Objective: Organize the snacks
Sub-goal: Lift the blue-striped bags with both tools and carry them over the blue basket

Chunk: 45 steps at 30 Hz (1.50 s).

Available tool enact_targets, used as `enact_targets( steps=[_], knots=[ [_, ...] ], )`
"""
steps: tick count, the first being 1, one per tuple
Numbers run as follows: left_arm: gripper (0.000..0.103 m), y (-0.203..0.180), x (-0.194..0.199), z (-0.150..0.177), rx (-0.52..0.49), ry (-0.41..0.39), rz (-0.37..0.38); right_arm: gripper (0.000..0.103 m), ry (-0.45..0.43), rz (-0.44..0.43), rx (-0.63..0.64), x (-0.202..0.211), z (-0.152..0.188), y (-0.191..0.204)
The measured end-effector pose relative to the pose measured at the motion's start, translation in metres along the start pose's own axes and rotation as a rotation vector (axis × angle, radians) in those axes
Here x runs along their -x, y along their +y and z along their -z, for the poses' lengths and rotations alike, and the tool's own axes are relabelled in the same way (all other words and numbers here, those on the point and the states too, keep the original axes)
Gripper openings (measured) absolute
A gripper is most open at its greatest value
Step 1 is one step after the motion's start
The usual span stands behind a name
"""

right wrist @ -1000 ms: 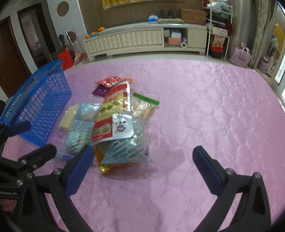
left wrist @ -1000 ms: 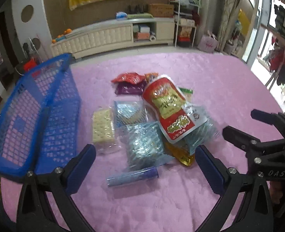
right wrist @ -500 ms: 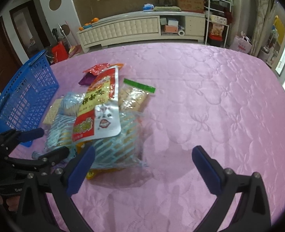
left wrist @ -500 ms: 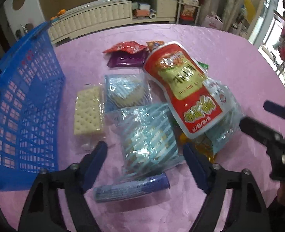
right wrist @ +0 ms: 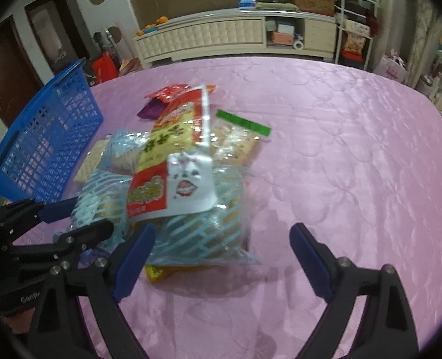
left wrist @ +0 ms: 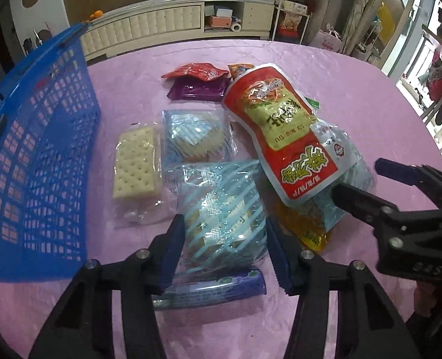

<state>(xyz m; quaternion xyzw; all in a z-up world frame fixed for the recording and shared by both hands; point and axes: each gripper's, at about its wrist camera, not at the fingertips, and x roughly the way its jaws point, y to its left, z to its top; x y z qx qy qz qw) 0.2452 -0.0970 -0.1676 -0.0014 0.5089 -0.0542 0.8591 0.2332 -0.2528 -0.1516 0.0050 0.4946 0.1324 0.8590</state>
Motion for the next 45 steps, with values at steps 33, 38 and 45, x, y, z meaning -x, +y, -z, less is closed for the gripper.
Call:
enact_targets(
  steps=[33,38,45],
  knots=[
    [0.050,0.006,0.165,0.042,0.000,-0.265,0.096,0.059,-0.160,0.006,0.040,0.142,0.023,0.064],
    [0.050,0.028,0.198,0.047,0.007,-0.313,0.083,0.059,-0.191,-0.018,0.066,0.158,0.015,0.087],
    [0.050,0.075,0.228,0.051,0.034,-0.353,0.036,0.059,-0.205,-0.081,0.095,0.160,-0.002,0.127]
  ],
)
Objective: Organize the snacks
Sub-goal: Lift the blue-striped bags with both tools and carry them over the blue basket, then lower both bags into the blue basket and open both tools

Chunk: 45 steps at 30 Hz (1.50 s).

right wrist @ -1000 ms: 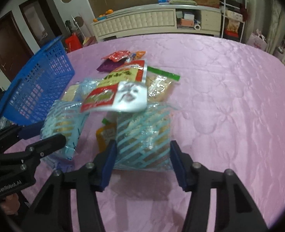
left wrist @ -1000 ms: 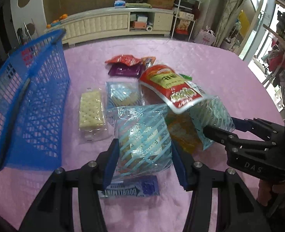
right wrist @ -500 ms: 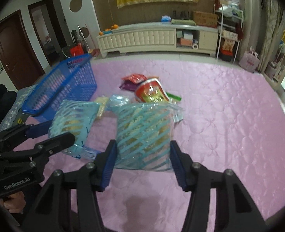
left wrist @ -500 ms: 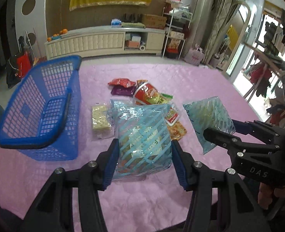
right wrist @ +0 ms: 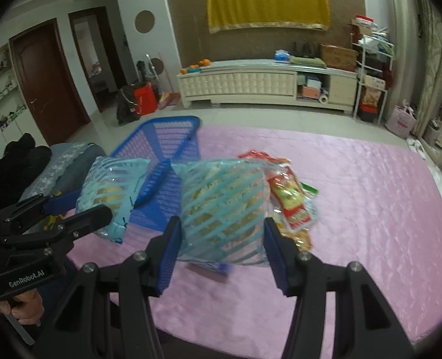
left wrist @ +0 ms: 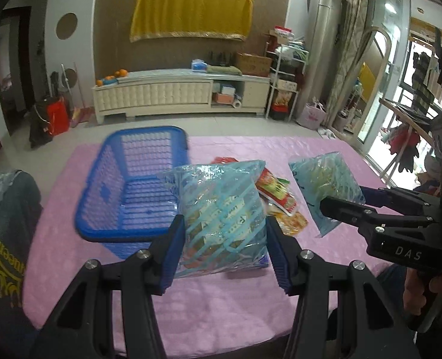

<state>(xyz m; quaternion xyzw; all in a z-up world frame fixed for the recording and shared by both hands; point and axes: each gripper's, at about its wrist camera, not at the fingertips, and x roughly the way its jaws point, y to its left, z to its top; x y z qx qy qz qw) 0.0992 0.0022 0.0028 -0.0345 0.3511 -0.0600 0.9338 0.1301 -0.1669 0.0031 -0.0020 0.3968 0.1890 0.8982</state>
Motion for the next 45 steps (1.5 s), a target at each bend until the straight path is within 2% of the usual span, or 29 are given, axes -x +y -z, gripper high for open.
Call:
enact_targets(
  steps=[9,16,30,40,44,45],
  knots=[
    [0.050,0.057,0.017,-0.016,0.038,-0.025,-0.061,0.059,0.002,-0.071,0.050,-0.029,-0.030,0.054],
    [0.050,0.093,0.008,-0.023,0.071,-0.015,-0.087,0.059,0.024,-0.095,0.086,-0.057,-0.048,0.087],
    [0.051,0.133,-0.043,-0.023,0.121,0.073,-0.013,0.059,0.134,-0.083,0.028,-0.111,-0.061,0.095],
    [0.051,0.148,-0.057,-0.022,0.154,0.107,0.015,0.059,0.167,-0.107,0.038,-0.131,-0.066,0.110],
    [0.056,0.149,-0.052,-0.022,0.147,0.096,0.006,0.062,0.183,-0.090,0.083,-0.134,-0.065,0.117],
    [0.061,0.149,-0.050,-0.022,0.144,0.091,0.005,0.066,0.179,-0.082,0.091,-0.132,-0.064,0.118]
  ],
)
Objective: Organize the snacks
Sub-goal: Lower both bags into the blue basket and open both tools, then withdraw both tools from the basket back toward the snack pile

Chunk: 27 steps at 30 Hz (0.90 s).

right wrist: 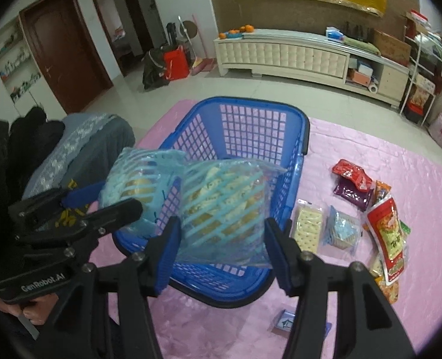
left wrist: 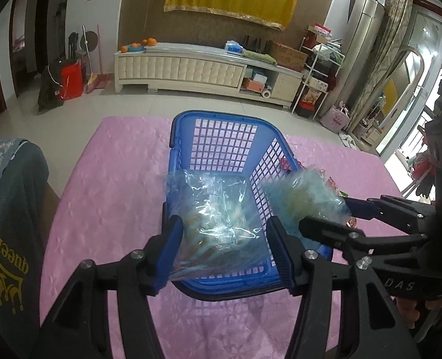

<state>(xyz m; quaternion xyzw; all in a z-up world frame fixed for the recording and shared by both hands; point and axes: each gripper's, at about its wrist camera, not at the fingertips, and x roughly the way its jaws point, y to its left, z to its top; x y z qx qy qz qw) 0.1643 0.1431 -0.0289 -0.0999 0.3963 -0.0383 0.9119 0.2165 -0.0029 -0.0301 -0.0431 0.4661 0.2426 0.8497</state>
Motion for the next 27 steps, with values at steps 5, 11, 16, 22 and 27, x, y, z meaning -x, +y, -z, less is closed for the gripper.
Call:
enact_targets(
  steps=[5,11,16,22,27],
  knots=[
    [0.068,-0.008,0.016,0.002,-0.021,-0.016,-0.003,0.083,-0.033,0.011,-0.037,0.013,0.004,-0.008],
    [0.068,-0.015,0.031,0.006,-0.023,-0.019,-0.012,0.083,-0.056,-0.005,-0.044,0.038,0.013,-0.011],
    [0.068,-0.031,0.045,0.012,-0.049,-0.026,-0.020,0.083,-0.078,-0.012,-0.058,0.057,0.020,-0.017],
    [0.068,-0.056,0.059,0.018,-0.086,-0.038,-0.026,0.083,-0.107,-0.015,-0.091,0.085,0.036,-0.032],
    [0.068,-0.082,0.067,0.023,-0.118,-0.051,-0.017,0.083,-0.130,0.002,-0.115,0.107,0.052,-0.050]
  ],
)
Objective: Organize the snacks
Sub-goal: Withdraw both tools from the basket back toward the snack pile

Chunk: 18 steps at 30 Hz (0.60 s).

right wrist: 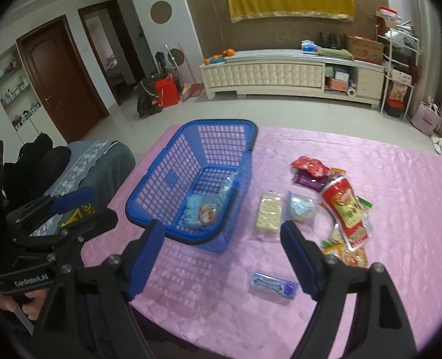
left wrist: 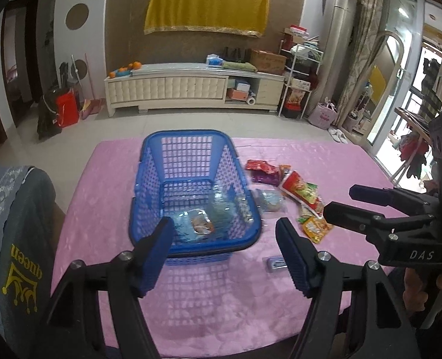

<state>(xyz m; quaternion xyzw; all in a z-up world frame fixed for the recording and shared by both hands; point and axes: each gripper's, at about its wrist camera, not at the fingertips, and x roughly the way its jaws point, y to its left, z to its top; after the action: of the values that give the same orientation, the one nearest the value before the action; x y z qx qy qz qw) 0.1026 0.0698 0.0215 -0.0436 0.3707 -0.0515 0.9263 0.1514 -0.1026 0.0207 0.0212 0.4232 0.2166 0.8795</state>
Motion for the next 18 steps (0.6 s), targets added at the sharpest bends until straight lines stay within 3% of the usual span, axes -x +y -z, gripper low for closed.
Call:
enact_targets(
  steps=[10,18],
  knots=[
    [0.073,-0.050,-0.004,0.004,-0.062,-0.009,0.038,0.083,-0.011,0.036,-0.050,0.032,0.026,-0.043],
    [0.073,-0.078,-0.022,0.009,-0.075,0.032,0.065,0.083,-0.004,0.067,-0.086,0.045,0.043,-0.078]
  ],
)
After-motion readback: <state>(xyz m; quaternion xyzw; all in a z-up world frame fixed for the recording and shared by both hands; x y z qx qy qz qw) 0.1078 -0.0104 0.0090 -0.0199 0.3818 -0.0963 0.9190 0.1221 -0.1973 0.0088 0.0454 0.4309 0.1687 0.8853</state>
